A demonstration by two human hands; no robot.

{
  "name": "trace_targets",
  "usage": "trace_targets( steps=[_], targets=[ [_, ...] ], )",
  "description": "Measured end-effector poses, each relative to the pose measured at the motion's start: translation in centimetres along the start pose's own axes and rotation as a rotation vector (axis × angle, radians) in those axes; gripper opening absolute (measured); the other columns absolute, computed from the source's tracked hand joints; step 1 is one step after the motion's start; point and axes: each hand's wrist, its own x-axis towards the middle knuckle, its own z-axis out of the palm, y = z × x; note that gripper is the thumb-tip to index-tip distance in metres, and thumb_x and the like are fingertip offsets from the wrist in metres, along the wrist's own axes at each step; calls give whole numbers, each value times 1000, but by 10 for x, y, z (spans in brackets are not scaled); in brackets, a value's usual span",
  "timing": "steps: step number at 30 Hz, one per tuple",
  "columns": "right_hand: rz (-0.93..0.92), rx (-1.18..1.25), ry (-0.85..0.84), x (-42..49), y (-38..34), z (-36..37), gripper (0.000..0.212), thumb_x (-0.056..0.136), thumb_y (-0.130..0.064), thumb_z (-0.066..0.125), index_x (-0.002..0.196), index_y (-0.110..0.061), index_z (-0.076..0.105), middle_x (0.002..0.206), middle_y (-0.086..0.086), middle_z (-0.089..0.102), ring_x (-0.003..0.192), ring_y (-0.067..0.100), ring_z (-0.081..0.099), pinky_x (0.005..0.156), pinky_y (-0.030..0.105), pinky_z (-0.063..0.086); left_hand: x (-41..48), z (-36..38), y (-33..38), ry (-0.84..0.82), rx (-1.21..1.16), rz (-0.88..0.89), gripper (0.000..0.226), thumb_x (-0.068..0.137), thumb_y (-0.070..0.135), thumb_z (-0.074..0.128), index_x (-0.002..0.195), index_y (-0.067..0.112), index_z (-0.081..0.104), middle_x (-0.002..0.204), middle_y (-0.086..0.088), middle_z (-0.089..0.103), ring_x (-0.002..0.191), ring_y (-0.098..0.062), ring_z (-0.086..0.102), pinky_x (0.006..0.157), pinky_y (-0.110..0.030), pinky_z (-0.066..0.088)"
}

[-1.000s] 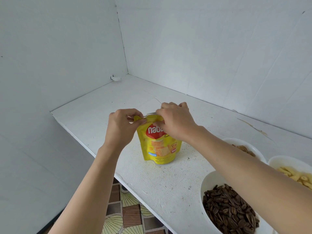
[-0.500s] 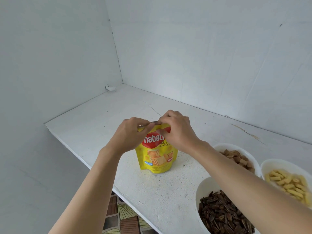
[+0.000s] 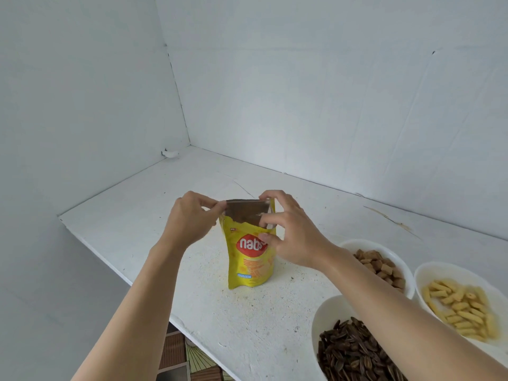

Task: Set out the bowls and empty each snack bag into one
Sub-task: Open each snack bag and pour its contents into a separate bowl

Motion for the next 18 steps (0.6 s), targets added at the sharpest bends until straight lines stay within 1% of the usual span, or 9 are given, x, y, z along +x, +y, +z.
trace_targets(
  steps=[2, 4, 5, 8, 10, 12, 13, 15, 18],
  targets=[
    [-1, 1, 17, 0, 0, -2, 16, 87, -22, 76, 80, -28, 64, 144, -9, 39, 133, 11, 36, 111, 48, 37, 0, 0, 0, -8, -11, -9, 25, 98, 37, 66, 98, 20, 84, 75, 3, 73, 69, -5, 58, 53, -23, 38],
    [1, 5, 53, 2, 1, -2, 9, 85, -21, 77, 82, -22, 69, 143, -7, 42, 135, 11, 35, 110, 48, 38, -2, 4, 5, -44, -25, 22, 15, 95, 27, 70, 96, 23, 84, 90, 4, 75, 75, -9, 63, 56, -22, 42],
    [-1, 12, 72, 3, 1, -1, 8, 84, -20, 78, 83, -21, 70, 142, -7, 44, 135, 11, 35, 110, 48, 39, -3, 4, 8, -67, -40, 43, 15, 93, 21, 70, 97, 26, 84, 99, 6, 74, 78, -12, 65, 60, -22, 46],
    [-29, 11, 107, 8, 2, 0, 7, 83, -22, 77, 85, -20, 70, 129, -9, 53, 128, 9, 40, 107, 48, 39, -5, 7, 14, -186, -69, 109, 32, 92, 10, 63, 107, 31, 82, 117, 8, 72, 93, -18, 68, 77, -31, 57],
    [-63, -24, 104, 11, 3, 1, 7, 83, -22, 75, 85, -19, 68, 114, -10, 58, 122, 9, 44, 104, 49, 40, -6, 8, 19, -246, -68, 122, 39, 93, 6, 58, 112, 32, 80, 119, 9, 73, 100, -17, 68, 87, -36, 59],
    [-81, -44, 81, 14, 2, 2, 7, 85, -21, 73, 86, -19, 66, 103, -9, 60, 117, 9, 44, 102, 47, 41, -7, 9, 24, -252, -47, 116, 41, 93, 6, 55, 112, 32, 80, 114, 9, 75, 96, -16, 71, 86, -36, 61],
    [-79, -49, 60, 15, 2, 2, 7, 86, -20, 72, 85, -19, 65, 102, -9, 60, 116, 9, 42, 102, 45, 42, -7, 9, 26, -246, -40, 106, 41, 93, 5, 54, 111, 31, 81, 110, 8, 76, 93, -17, 72, 83, -35, 62],
    [-64, -59, -8, 15, 3, -1, 11, 89, -18, 69, 82, -19, 61, 109, -7, 58, 121, 9, 40, 104, 40, 41, -5, 7, 25, -233, -53, 73, 41, 94, 2, 52, 108, 27, 82, 100, 3, 77, 85, -18, 72, 75, -31, 61],
    [-65, -10, -121, 13, 6, -10, 20, 94, -17, 64, 77, -19, 56, 120, -6, 56, 130, 10, 39, 105, 32, 39, 0, -2, 14, -143, -161, -9, 42, 92, -5, 51, 94, 22, 82, 66, -4, 73, 53, -10, 61, 60, -24, 54]
  ],
)
